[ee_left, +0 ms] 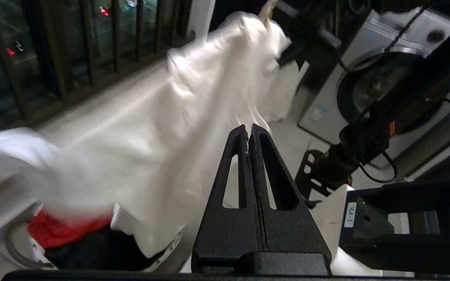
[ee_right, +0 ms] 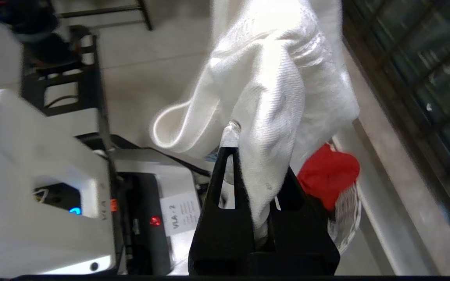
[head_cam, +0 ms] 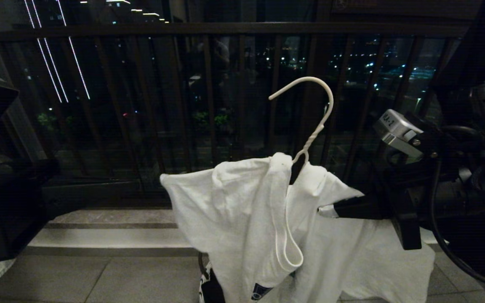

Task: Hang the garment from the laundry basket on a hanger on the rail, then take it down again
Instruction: Hang the clothes rack on the clothesline

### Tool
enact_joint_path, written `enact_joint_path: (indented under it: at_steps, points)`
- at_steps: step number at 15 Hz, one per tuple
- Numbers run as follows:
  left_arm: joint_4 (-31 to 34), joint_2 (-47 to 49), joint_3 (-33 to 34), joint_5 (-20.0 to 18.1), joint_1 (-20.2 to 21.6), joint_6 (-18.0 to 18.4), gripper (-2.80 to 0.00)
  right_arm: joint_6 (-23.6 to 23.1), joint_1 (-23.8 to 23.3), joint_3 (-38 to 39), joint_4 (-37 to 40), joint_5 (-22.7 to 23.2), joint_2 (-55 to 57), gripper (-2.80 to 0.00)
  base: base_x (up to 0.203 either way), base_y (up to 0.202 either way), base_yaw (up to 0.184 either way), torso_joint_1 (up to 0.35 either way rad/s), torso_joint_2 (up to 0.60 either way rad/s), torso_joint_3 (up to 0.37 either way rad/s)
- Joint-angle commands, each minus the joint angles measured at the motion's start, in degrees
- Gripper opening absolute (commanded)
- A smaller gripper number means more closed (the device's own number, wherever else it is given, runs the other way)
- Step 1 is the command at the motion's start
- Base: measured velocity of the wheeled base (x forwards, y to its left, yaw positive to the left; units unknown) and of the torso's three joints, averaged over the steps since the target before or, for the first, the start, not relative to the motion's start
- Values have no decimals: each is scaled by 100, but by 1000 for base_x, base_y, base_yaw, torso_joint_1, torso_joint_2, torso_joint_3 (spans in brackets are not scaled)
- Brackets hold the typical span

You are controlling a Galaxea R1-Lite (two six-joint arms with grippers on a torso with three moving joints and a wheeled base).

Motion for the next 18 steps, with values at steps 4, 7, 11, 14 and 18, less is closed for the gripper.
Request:
enact_joint_path:
  at_steps: [4,7,11,14,18]
  points:
    - [0,-8,3,-23,3,18,-280,-20,-9,9,13,21,-13,-280,0,0,0,128,-486,-330]
    - [0,-11,10,-23,1,19,-280,-14,-9,9,13,21,-13,-280,0,0,0,154,-466,-313]
    - [0,-25,12,-23,3,19,-280,-23,-9,16,13,21,-13,-280,0,0,0,175,-481,-307]
    - [0,-25,12,-23,-6,19,-280,-23,-9,10,13,21,-13,-280,0,0,0,194,-498,-303]
    - [0,1,12,-31,-6,19,-280,-23,-9,26,13,21,-22,-280,0,0,0,218,-521,-306]
